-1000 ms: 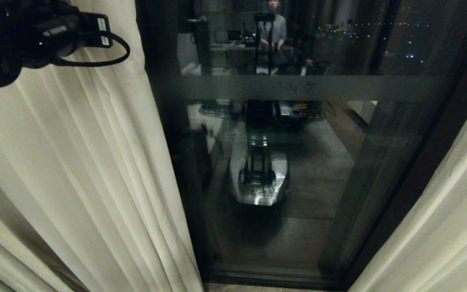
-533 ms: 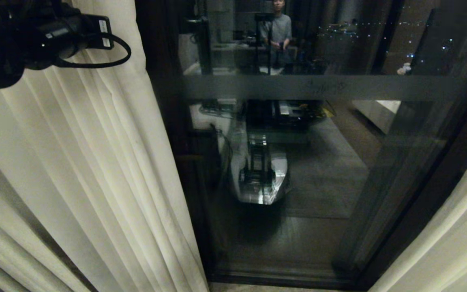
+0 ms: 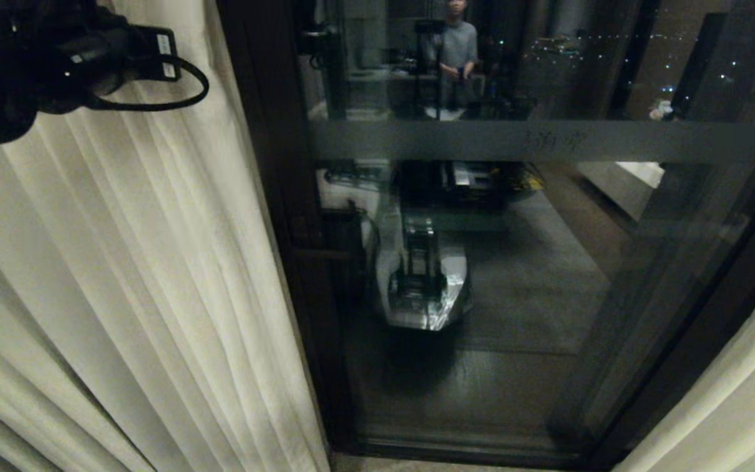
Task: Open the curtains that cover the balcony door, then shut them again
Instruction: Pull the inner curtains open on both sides
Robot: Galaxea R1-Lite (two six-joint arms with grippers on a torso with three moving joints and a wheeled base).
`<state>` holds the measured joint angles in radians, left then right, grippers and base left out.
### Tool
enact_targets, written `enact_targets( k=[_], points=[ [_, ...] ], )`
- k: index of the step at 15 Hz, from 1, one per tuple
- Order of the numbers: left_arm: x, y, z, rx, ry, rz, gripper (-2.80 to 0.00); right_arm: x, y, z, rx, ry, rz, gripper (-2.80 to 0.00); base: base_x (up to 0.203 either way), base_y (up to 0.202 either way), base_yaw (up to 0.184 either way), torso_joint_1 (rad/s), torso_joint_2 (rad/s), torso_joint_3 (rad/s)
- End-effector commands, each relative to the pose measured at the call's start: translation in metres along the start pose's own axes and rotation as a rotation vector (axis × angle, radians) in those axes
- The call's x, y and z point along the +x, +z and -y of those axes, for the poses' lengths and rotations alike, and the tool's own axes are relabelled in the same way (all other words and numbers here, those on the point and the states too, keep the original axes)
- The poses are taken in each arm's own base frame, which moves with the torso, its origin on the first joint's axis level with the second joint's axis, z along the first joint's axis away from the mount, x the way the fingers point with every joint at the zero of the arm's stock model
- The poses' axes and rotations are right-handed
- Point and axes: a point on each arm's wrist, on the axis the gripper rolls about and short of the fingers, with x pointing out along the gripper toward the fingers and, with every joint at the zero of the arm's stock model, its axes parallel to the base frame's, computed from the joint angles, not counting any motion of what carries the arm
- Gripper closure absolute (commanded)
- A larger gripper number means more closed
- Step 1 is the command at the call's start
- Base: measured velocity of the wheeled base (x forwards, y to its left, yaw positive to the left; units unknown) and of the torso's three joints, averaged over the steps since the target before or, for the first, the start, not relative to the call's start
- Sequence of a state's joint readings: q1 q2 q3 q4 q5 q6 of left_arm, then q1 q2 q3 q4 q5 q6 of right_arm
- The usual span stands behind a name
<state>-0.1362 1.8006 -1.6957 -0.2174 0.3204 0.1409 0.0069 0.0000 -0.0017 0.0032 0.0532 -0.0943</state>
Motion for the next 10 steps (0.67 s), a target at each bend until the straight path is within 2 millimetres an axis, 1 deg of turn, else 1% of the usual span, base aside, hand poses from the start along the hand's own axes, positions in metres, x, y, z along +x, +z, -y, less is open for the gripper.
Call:
enact_targets(
  k=[1,3,7,10],
  points=[
    [0.0,0.001,-0.005,0.0,0.017,0.003,0.0,0.0,0.0,0.0,-0.001,0.0,-0.002,0.0,0.0,0.0,0.0,0.0,0.0,0.0],
    [0.004,-0.001,-0.016,0.005,0.049,0.002,0.0,0.0,0.0,0.0,-0.001,0.0,-0.002,0.0,0.0,0.0,0.0,0.0,0.0,0.0],
    [0.013,-0.007,-0.047,0.011,0.142,-0.013,0.0,0.0,0.0,0.0,-0.001,0.0,-0.002,0.0,0.0,0.0,0.0,0.0,0.0,0.0],
    [0.021,-0.012,-0.069,-0.016,0.209,-0.006,0.0,0.0,0.0,0.0,-0.001,0.0,-0.002,0.0,0.0,0.0,0.0,0.0,0.0,0.0]
  ],
)
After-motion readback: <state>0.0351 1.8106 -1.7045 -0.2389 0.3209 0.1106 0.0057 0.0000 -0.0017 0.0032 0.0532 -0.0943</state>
